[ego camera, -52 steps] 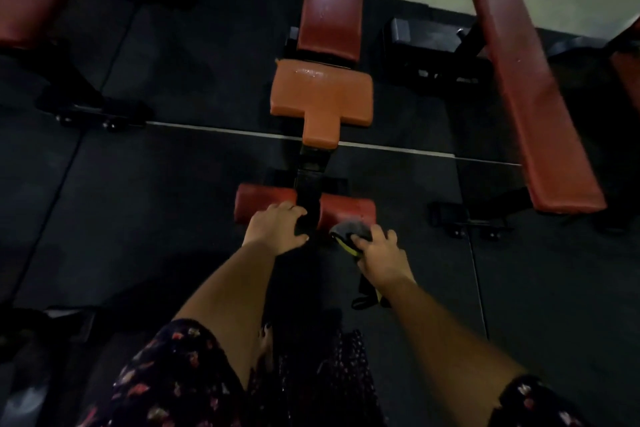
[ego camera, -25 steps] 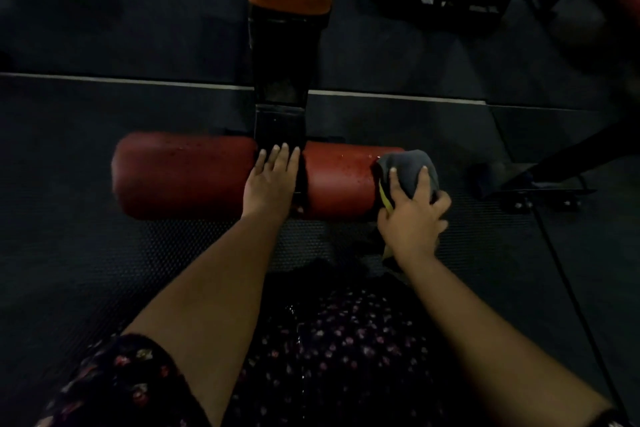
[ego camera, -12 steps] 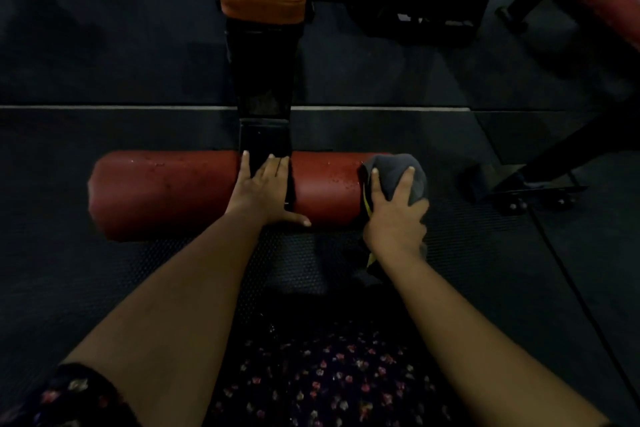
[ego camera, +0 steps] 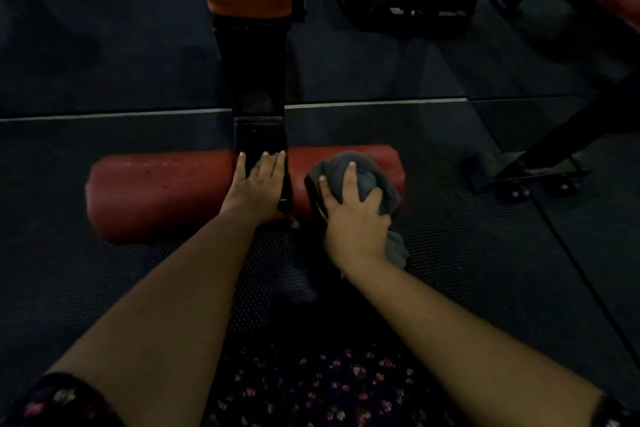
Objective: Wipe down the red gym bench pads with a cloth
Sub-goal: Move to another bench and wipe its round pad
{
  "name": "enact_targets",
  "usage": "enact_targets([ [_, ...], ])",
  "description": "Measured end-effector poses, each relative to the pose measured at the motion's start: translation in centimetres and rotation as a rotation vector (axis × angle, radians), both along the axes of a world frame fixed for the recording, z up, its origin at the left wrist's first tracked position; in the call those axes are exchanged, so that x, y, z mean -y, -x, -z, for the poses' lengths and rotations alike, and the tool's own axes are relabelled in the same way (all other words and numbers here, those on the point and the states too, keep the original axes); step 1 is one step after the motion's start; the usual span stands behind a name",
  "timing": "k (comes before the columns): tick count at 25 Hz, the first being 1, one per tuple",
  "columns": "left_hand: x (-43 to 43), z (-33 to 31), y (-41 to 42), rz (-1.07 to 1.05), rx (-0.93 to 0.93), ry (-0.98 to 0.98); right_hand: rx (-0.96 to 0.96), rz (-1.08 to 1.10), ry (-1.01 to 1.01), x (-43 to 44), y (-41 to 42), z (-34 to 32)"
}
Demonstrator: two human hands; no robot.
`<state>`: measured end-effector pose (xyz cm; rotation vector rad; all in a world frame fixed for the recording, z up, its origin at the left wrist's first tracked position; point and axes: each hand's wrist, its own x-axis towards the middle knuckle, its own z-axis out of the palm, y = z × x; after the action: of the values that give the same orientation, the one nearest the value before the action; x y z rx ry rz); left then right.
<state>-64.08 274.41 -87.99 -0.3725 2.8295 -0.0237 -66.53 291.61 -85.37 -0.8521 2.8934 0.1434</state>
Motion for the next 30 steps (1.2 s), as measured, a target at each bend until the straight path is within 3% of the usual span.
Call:
enact_targets([
  [6, -0.1, -0.1, -0.1, 0.027, 0.027, 0.044, -0.118, -0.215, -0.073, 2.3, 2.1, -1.0],
  [10, -0.4, -0.1, 0.8, -0.094, 0.119, -0.109, -0.126, -0.269, -0.175, 4.9, 6.1, -2.8],
  [14, -0.6, 0.8, 0.9, -0.126, 0.048, -0.134, -0.001, -0.161, -0.207, 3.6, 8.4, -4.0],
  [18, -0.1, 1.0, 0.9, -0.125, 0.003, -0.153, 0.157, -0.199, -0.006, 2.4, 8.5, -4.4],
  [21, -0.1, 0.9, 0.7, -0.098, -0.012, -0.150, 0.142, -0.025, 0.153, 3.2, 9.3, -3.7],
  [25, 0.1, 0.8, 0.8, -0.090, 0.004, -0.172, 0.239, 0.171, -0.003, 5.3, 10.5, -3.7],
  [27, 0.1, 0.8, 0.9, -0.077, 0.008, -0.181, 0.212, 0.064, 0.021, 6.4, 10.3, -4.5],
  [30, 0.2, 0.6, 1.0, -0.090, 0.024, -0.165, -0.118, -0.305, -0.001, 7.1, 8.2, -4.8],
])
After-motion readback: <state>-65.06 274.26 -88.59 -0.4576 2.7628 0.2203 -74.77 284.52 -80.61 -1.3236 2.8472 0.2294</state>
